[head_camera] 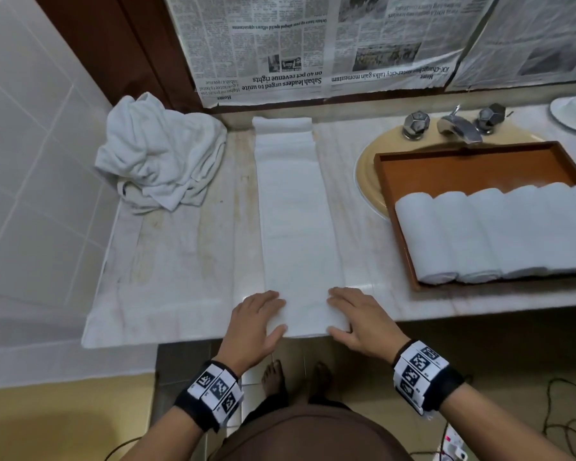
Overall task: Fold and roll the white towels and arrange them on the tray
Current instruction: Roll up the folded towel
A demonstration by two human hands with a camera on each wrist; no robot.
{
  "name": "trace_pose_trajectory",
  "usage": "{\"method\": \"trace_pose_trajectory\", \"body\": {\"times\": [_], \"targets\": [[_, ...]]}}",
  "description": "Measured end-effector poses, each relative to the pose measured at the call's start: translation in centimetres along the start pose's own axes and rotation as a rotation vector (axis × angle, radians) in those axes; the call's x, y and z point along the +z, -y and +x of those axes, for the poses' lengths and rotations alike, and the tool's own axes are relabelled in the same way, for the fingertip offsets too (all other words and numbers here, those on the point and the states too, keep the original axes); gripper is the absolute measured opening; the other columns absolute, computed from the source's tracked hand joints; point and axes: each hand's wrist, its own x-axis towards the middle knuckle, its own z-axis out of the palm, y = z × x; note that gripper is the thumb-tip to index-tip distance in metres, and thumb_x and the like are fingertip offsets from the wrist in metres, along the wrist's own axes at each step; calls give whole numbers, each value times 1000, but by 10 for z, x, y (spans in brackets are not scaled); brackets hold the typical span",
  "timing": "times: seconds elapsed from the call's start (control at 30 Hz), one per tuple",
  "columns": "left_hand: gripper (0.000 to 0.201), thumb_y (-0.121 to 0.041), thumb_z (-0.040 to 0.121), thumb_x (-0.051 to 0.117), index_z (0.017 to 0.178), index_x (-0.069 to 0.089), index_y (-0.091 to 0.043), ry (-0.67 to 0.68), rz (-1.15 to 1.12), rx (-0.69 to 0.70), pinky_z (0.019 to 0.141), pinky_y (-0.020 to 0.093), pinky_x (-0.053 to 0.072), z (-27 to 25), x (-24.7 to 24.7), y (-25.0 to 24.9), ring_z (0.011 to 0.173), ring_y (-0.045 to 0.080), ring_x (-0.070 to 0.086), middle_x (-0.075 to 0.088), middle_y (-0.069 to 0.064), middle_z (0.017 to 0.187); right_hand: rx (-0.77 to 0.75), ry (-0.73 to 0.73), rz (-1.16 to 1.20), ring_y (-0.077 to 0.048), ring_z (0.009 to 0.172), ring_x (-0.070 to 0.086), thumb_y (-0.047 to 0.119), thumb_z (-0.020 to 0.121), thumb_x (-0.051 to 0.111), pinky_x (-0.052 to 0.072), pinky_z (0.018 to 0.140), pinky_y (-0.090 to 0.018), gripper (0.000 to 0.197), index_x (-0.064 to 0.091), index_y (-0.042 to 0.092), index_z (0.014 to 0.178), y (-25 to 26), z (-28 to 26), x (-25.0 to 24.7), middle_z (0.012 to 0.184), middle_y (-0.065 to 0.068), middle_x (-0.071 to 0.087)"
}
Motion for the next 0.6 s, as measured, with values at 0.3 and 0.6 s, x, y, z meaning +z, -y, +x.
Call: {"method": "trace_pose_trajectory", "body": {"times": [0.3, 0.6], "targets": [[74, -45, 76, 73, 142, 46, -27, 25, 141, -11, 106, 43, 38, -16, 10, -11, 132, 22, 40, 42, -5, 148, -25, -23, -142, -26, 134, 40, 27, 85, 69, 37, 110, -40, 65, 44, 13, 143, 10, -10, 13, 148, -7, 41], [48, -27, 69, 70, 116, 59, -29, -114, 230, 68, 87, 47, 45, -17, 14, -18, 106, 21, 53, 59, -7, 116, -73, -144, -223, -25, 96, 57, 27, 61, 84, 52, 76, -35, 68, 56, 12, 121, 12, -6, 19, 114, -6, 57]]}}
